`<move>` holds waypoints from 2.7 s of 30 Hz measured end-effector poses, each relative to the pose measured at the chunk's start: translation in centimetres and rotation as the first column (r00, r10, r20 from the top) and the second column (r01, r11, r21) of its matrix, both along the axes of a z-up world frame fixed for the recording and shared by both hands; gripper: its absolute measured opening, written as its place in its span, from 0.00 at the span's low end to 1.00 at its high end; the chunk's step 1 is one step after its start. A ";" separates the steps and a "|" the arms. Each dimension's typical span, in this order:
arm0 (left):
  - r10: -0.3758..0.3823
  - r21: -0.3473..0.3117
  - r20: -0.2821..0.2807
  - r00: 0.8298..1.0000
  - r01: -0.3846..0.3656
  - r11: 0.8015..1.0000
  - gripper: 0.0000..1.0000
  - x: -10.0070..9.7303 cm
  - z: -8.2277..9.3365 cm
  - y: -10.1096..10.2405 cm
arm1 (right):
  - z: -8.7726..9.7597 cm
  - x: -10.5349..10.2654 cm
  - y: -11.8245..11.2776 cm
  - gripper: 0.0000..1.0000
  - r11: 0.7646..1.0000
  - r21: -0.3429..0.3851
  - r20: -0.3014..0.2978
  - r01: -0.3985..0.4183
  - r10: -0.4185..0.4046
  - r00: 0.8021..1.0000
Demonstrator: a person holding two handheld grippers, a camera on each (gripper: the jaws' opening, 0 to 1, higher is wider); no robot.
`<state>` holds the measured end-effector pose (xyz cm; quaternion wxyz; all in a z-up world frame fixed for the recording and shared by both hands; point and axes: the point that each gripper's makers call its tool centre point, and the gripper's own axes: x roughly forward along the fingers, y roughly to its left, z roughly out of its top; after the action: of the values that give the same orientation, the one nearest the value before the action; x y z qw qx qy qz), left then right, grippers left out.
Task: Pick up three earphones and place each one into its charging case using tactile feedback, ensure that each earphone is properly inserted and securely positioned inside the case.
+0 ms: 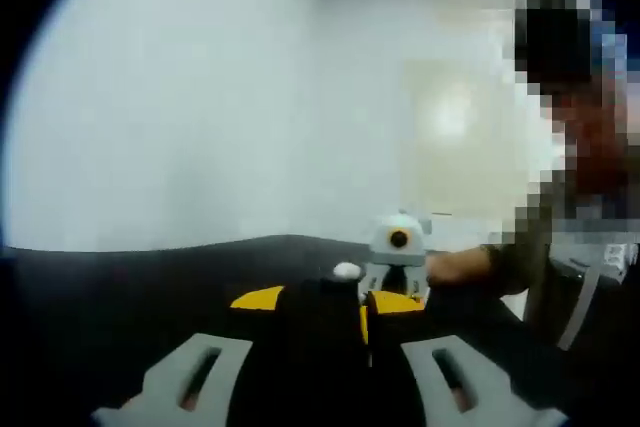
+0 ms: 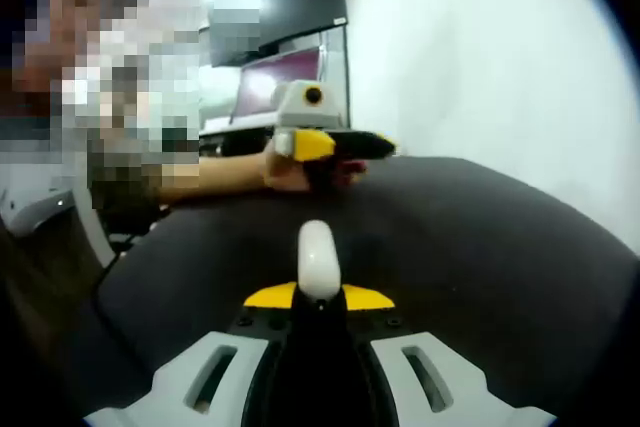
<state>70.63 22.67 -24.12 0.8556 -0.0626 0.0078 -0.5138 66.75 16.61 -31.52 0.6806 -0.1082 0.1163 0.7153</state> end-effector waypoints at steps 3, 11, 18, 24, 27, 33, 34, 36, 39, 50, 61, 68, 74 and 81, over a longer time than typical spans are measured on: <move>0.008 0.027 -0.007 1.000 -0.008 1.000 0.29 0.5 -0.6 0.0 | 0.1 -0.2 -0.1 0.17 1.000 -0.010 0.015 -0.007 0.008 1.000; 0.025 0.072 -0.005 1.000 -0.025 0.997 0.29 0.9 -1.6 0.2 | 1.7 -0.3 -0.9 0.16 1.000 0.009 0.049 0.002 -0.003 0.999; 0.043 0.188 0.015 0.999 -0.045 0.981 0.29 1.1 -3.6 -0.1 | 5.0 1.2 -2.6 0.16 0.990 0.116 0.047 0.077 -0.083 0.995; 0.072 0.193 0.003 0.997 -0.071 0.979 0.28 1.5 -4.0 0.4 | 7.2 2.3 -4.1 0.16 0.974 0.169 0.040 0.150 -0.159 0.986; 0.090 0.188 -0.004 0.996 -0.087 0.978 0.28 1.6 -4.0 0.7 | 7.4 3.2 -5.5 0.16 0.959 0.165 -0.019 0.232 -0.232 0.973; 0.088 0.220 -0.001 0.996 -0.086 0.972 0.28 1.6 -4.6 0.2 | 5.8 3.3 -10.4 0.16 0.896 0.141 -0.275 0.422 -0.374 0.886; 0.084 0.229 0.003 0.996 -0.083 0.970 0.28 1.5 -4.7 0.1 | 5.4 3.2 -11.3 0.16 0.879 0.132 -0.326 0.458 -0.398 0.858; 0.079 0.240 0.006 0.997 -0.078 0.968 0.28 1.5 -4.8 -0.1 | 4.2 2.8 -12.8 0.16 0.859 0.086 -0.377 0.505 -0.442 0.814; 0.068 0.261 0.009 0.998 -0.068 0.963 0.28 1.3 -5.0 -0.3 | 2.4 2.1 -14.6 0.16 0.844 0.027 -0.352 0.535 -0.493 0.795; 0.065 0.264 0.013 0.998 -0.066 0.962 0.28 1.4 -4.8 -0.3 | 1.4 4.0 -18.9 0.16 0.721 -0.024 -0.572 0.693 -0.578 0.582; 0.131 0.202 -0.019 0.991 -0.125 0.971 0.27 1.8 -3.6 0.2 | 3.1 3.1 -13.4 0.16 0.762 0.014 -0.696 0.648 -0.458 0.554; 0.146 0.055 -0.034 0.989 -0.144 0.988 0.25 -2.4 2.0 -0.2 | 2.3 3.7 -7.8 0.16 0.805 -0.026 -0.654 0.592 -0.462 0.599; 0.213 0.025 -0.161 0.964 -0.212 0.977 0.28 -5.0 0.9 0.9 | 1.9 4.7 -5.3 0.16 0.801 -0.050 -0.649 0.596 -0.479 0.590; 0.257 0.090 -0.172 0.951 -0.245 0.965 0.30 -6.5 -1.0 0.9 | 1.3 4.7 -6.3 0.17 0.803 -0.081 -0.657 0.590 -0.488 0.574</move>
<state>64.10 23.58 -25.09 0.9113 -0.0809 0.0954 -0.3924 71.48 10.32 -30.25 0.7875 0.2377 0.3190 0.4707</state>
